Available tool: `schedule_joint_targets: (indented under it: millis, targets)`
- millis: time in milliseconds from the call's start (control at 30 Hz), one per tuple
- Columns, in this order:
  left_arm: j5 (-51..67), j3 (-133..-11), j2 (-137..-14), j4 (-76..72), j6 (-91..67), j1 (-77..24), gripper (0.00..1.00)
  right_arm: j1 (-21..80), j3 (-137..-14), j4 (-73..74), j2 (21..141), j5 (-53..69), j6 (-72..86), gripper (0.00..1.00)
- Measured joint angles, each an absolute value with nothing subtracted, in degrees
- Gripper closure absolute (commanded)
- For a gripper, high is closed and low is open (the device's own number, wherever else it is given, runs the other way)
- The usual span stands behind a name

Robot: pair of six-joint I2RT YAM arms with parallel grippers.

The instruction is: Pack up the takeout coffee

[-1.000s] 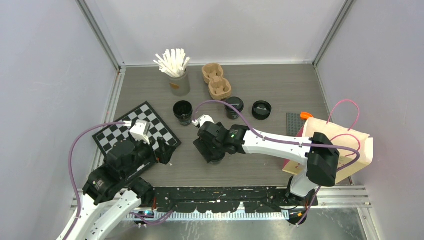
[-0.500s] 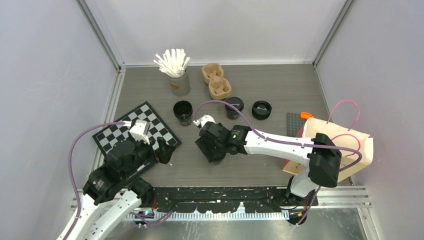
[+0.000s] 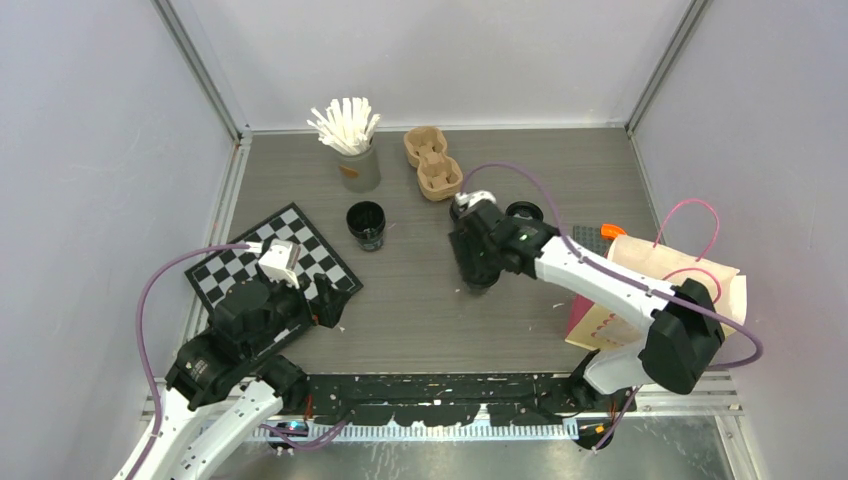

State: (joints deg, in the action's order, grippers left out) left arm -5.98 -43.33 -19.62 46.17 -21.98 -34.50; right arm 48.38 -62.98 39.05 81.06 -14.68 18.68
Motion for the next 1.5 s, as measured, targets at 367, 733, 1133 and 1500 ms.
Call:
schedule_joint_targets:
  millis: [367, 733, 1133, 1500]
  targets:
    - [-6.0, -43.3, -19.5, 46.2, -22.0, -34.5, 0.0, 32.1, -64.4, 40.4, 81.5, -13.3, 15.4, 0.21]
    - [-6.0, -43.3, -19.4, 46.2, -22.0, -34.5, 0.0, 28.1, -66.5, 40.1, 86.0, -9.1, 13.6, 0.17]
    - [-6.0, -43.2, -19.2, 46.2, -22.0, -34.5, 0.0, 27.5, -68.9, 40.4, 86.4, -8.1, 13.3, 0.04]
    - [-8.3, -43.3, -19.7, 46.6, -22.0, -34.5, 0.0, 27.5, -77.3, 48.0, 83.2, -7.3, 14.6, 0.04]
